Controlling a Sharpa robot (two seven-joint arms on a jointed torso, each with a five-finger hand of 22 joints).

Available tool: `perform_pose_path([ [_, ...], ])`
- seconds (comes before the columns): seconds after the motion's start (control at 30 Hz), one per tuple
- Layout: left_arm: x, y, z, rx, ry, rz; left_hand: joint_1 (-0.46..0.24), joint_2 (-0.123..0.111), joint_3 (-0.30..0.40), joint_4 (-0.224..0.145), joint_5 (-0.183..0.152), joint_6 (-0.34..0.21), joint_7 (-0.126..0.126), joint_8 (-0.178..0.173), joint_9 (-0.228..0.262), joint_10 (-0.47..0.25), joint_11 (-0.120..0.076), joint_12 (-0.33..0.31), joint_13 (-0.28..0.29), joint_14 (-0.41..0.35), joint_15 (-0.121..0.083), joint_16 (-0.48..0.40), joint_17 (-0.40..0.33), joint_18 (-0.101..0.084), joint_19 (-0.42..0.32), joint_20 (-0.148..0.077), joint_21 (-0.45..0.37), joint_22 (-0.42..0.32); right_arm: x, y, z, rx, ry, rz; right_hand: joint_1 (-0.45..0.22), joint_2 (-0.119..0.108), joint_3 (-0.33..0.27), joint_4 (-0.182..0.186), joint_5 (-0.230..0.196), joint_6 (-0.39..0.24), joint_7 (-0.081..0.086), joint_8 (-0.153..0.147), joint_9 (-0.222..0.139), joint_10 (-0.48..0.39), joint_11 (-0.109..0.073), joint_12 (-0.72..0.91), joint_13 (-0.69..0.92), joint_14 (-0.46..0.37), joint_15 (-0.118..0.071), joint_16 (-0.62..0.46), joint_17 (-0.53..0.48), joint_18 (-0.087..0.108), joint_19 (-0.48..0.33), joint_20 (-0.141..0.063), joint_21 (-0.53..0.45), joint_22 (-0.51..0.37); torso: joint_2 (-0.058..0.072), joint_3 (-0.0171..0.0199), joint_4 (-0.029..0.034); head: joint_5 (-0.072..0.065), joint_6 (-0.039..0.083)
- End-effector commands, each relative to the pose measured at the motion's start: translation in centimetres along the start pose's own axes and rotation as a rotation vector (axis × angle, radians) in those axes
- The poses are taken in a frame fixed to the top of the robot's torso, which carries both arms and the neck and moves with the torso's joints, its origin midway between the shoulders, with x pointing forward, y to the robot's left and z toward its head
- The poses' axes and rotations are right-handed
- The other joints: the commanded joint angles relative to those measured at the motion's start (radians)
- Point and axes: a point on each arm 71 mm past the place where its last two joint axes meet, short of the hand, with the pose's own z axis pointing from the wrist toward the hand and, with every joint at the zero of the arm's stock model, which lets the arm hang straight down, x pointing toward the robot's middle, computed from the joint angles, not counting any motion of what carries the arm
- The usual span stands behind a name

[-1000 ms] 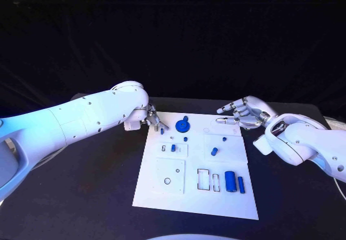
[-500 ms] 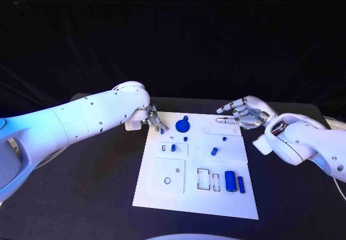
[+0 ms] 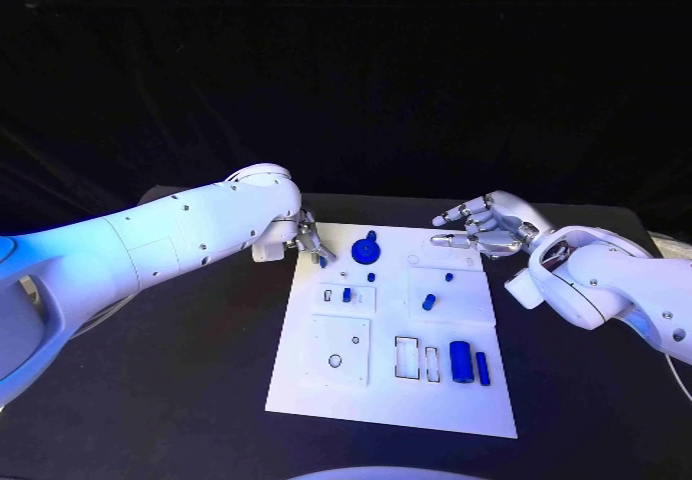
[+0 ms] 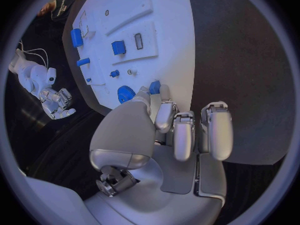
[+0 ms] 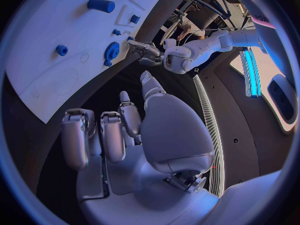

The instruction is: Assemble the parts on the task board

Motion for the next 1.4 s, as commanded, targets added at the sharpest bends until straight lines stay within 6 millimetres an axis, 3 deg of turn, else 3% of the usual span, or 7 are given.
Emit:
perform_pose_path([
  [0.03,0.1,-0.3,0.0,0.017,0.002,-0.007,0.036,0.011,0.026,-0.009,0.001,-0.008,-0.005,0.005,-0.002,0.003,-0.003,0.002,-0.004,0.105,-0.007,0.003,0.263,-0.009,0.029,-0.006,0.001,0.113,0.2,0.0,0.0,-0.006,0.017,0.000,0.001,0.008,-0.006,0.000,0.005,0.007,0.001,0.004,0.001,0.000,-0.006,-0.005,0.011,0.078,-0.003,-0.003,0.151,0.012,-0.004,-0.003,-0.006,0.047,0.000,-0.0006,-0.0014,0.002,0.000],
  [0.23,0.1,-0.4,0.0,0.027,-0.001,-0.022,0.187,0.041,0.183,-0.079,0.000,-0.039,-0.009,-0.007,-0.013,-0.008,-0.009,-0.010,-0.012,0.105,-0.015,0.003,0.263,-0.007,0.025,-0.014,-0.004,0.108,0.2,0.0,0.0,-0.005,0.018,0.000,0.001,0.008,-0.006,0.000,0.005,0.007,0.001,0.004,0.001,0.000,-0.006,-0.005,0.011,0.078,-0.003,-0.003,0.151,0.012,-0.004,-0.003,-0.006,0.047,0.000,-0.0005,-0.0015,0.001,-0.002],
  [0.3,0.1,-0.4,0.0,0.030,-0.003,-0.027,0.199,0.022,0.246,-0.085,0.002,-0.044,0.000,-0.007,-0.015,-0.011,-0.002,-0.015,-0.017,0.105,-0.010,0.003,0.263,-0.007,0.024,-0.013,-0.005,0.107,0.2,0.0,0.0,-0.004,0.018,0.000,0.001,0.008,-0.006,0.000,0.005,0.007,0.001,0.004,0.001,0.000,-0.006,-0.005,0.011,0.078,-0.003,-0.003,0.151,0.012,-0.004,-0.003,-0.006,0.047,0.000,-0.0007,-0.0007,0.000,-0.002],
  [0.37,0.1,-0.4,0.0,0.033,-0.003,-0.033,0.163,-0.053,0.400,-0.073,-0.002,-0.047,0.012,0.007,-0.013,-0.007,0.005,-0.017,-0.021,0.105,-0.007,0.003,0.263,-0.006,0.024,-0.004,-0.007,0.107,0.2,0.0,0.0,-0.004,0.019,0.000,0.001,0.008,-0.006,0.000,0.005,0.007,0.001,0.004,0.001,0.000,-0.006,-0.005,0.011,0.078,-0.003,-0.003,0.151,0.012,-0.004,-0.003,-0.006,0.047,0.000,-0.0003,-0.0007,0.000,-0.003],
  [0.57,0.2,-0.1,-0.1,0.038,-0.004,-0.055,0.110,-0.103,0.528,-0.084,0.000,-0.051,0.003,0.035,0.000,-0.005,0.001,-0.018,-0.028,0.105,-0.002,0.003,0.263,-0.007,0.024,-0.004,-0.009,0.108,0.2,0.0,0.1,-0.002,0.021,0.000,0.000,0.011,-0.009,0.000,0.006,0.008,0.001,0.004,0.002,0.001,-0.006,-0.004,0.012,0.078,-0.003,-0.004,0.151,0.012,-0.004,-0.003,-0.006,0.046,-0.001,-0.0001,-0.0003,0.000,-0.003],
  [0.87,0.9,0.6,-1.5,0.062,-0.005,-0.089,0.060,-0.127,0.586,-0.088,-0.001,-0.049,-0.003,0.075,0.026,0.001,-0.003,-0.009,-0.024,0.105,-0.006,0.003,0.263,-0.006,0.024,-0.006,-0.011,0.108,0.3,-0.2,0.1,0.002,0.023,0.001,0.000,0.011,-0.009,0.000,0.006,0.008,0.001,0.004,0.002,0.001,-0.006,-0.004,0.012,0.078,-0.003,-0.004,0.151,0.012,-0.004,-0.003,-0.006,0.046,-0.001,0.0005,0.0009,-0.001,-0.002],
  [1.4,3.4,1.2,-3.8,0.123,-0.049,-0.095,0.032,-0.158,0.593,-0.087,-0.005,-0.044,-0.014,0.109,0.051,0.017,-0.012,0.013,-0.004,0.105,-0.013,0.003,0.263,-0.009,0.030,-0.013,-0.003,0.120,0.3,-0.4,0.1,0.005,0.023,0.001,0.000,0.011,-0.010,0.000,0.006,0.008,0.001,0.004,0.002,0.000,-0.006,-0.006,0.010,0.077,-0.003,-0.005,0.149,0.012,-0.005,-0.003,-0.007,0.045,-0.002,-0.0007,0.0031,0.004,-0.004],
])
